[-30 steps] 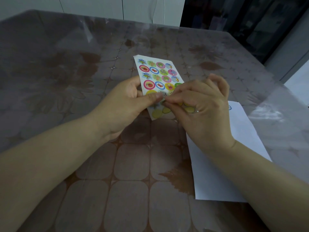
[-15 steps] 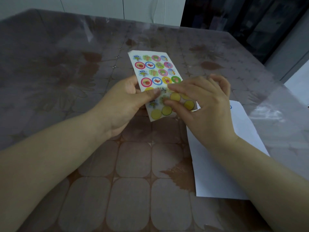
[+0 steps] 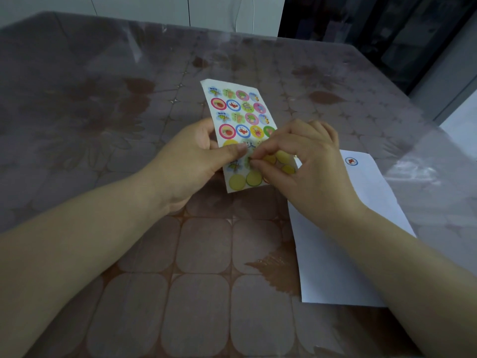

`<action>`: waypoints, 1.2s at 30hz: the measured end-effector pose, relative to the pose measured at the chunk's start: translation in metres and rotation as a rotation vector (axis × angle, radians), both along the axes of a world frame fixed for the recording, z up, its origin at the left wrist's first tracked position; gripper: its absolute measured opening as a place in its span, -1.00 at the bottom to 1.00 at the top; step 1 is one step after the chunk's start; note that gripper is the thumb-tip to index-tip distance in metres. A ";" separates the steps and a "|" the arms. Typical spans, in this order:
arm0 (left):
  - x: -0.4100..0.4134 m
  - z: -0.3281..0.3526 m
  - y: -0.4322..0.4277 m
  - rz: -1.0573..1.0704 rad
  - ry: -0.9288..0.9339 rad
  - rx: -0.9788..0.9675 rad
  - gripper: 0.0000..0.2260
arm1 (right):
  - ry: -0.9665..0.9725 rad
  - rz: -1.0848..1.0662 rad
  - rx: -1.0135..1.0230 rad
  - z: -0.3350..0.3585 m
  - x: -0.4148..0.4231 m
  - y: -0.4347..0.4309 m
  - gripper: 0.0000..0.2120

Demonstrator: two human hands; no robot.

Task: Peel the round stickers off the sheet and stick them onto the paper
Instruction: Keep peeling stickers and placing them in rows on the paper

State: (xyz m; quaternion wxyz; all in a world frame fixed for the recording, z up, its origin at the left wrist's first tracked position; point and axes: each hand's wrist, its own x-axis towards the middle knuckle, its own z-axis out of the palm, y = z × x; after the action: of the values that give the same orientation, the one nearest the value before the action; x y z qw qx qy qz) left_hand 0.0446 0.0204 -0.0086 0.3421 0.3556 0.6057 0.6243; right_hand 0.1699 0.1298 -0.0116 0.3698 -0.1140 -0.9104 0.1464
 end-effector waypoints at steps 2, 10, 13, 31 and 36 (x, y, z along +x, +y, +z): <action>0.000 -0.001 0.000 -0.007 0.019 -0.021 -0.74 | -0.056 0.024 -0.060 -0.001 0.001 0.000 -0.95; -0.002 -0.003 0.000 -0.009 0.041 -0.069 -0.71 | -0.108 0.097 -0.279 0.002 0.004 0.000 -0.92; -0.003 -0.004 0.000 -0.009 0.068 -0.087 -0.71 | -0.104 0.110 -0.371 0.002 0.005 0.001 -0.85; -0.001 -0.005 0.000 -0.033 0.146 -0.125 -0.66 | -0.115 0.057 -0.430 0.008 0.006 0.000 -0.91; -0.003 -0.005 0.000 -0.008 0.136 -0.087 -0.62 | 0.066 -0.077 -0.652 0.064 0.032 0.034 -0.94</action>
State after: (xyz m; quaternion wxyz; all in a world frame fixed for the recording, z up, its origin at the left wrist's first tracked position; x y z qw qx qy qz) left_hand 0.0411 0.0204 -0.0134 0.3177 0.3842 0.6528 0.5704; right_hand 0.2021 0.1635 0.0520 0.3483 -0.2561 -0.7981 0.4196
